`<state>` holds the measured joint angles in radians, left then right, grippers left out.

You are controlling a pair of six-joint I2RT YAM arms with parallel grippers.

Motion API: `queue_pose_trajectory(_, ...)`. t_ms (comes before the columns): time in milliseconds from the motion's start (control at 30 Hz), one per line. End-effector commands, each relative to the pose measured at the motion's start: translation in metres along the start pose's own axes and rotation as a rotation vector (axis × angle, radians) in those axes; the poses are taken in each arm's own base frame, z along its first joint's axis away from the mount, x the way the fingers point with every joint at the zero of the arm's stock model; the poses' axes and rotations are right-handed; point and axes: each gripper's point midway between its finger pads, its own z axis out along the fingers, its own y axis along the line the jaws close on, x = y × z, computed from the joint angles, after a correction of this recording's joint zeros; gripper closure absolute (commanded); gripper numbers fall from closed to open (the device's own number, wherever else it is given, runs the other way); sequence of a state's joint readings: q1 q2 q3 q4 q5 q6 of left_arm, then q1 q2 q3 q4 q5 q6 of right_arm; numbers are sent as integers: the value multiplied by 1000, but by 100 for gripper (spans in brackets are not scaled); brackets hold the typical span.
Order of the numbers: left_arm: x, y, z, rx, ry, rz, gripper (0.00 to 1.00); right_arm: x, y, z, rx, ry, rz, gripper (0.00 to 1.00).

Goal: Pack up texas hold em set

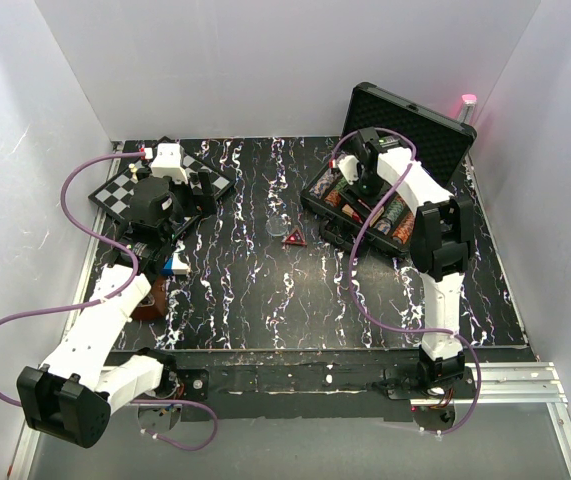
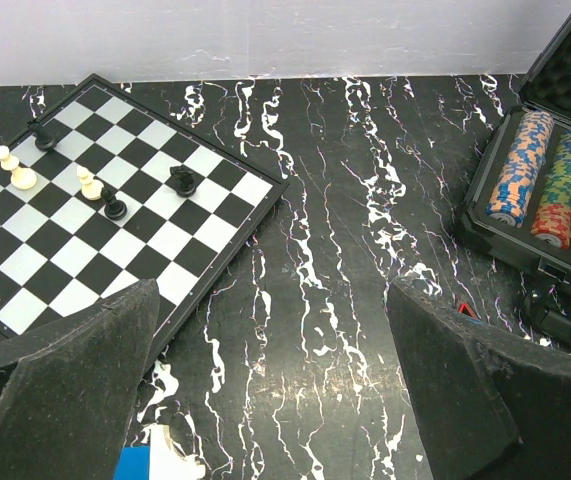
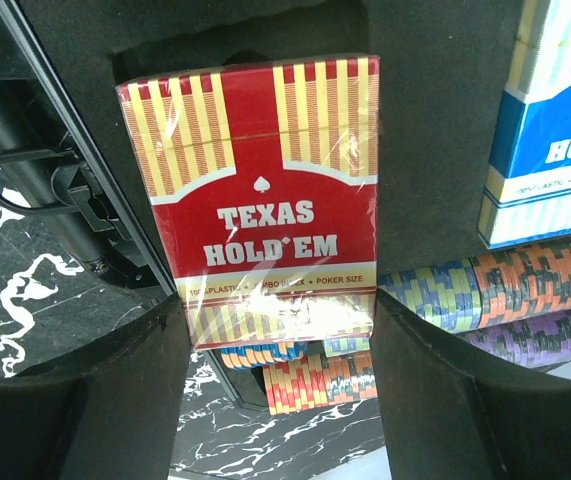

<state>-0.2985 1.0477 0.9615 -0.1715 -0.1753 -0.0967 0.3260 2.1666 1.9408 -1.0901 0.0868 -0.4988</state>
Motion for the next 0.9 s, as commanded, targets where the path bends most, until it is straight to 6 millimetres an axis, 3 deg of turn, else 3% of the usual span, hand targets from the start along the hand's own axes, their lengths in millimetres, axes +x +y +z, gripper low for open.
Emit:
queue_pose_trajectory(0,-8,-1,-4,10,-31,5,2,-40,3,26,9,-136,-11,99)
queue_pose_trajectory(300,-7,-2,-4,13,-31,7,2,-35,5,25,-48,-51,-60,99)
queue_pose_trajectory(467,-7,-2,-3,15,-31,7,2,-42,-2,16,-36,-88,-68,99)
queue_pose_trajectory(867,-7,-3,-3,21,-28,6,2,-51,-3,24,-38,-102,-43,99)
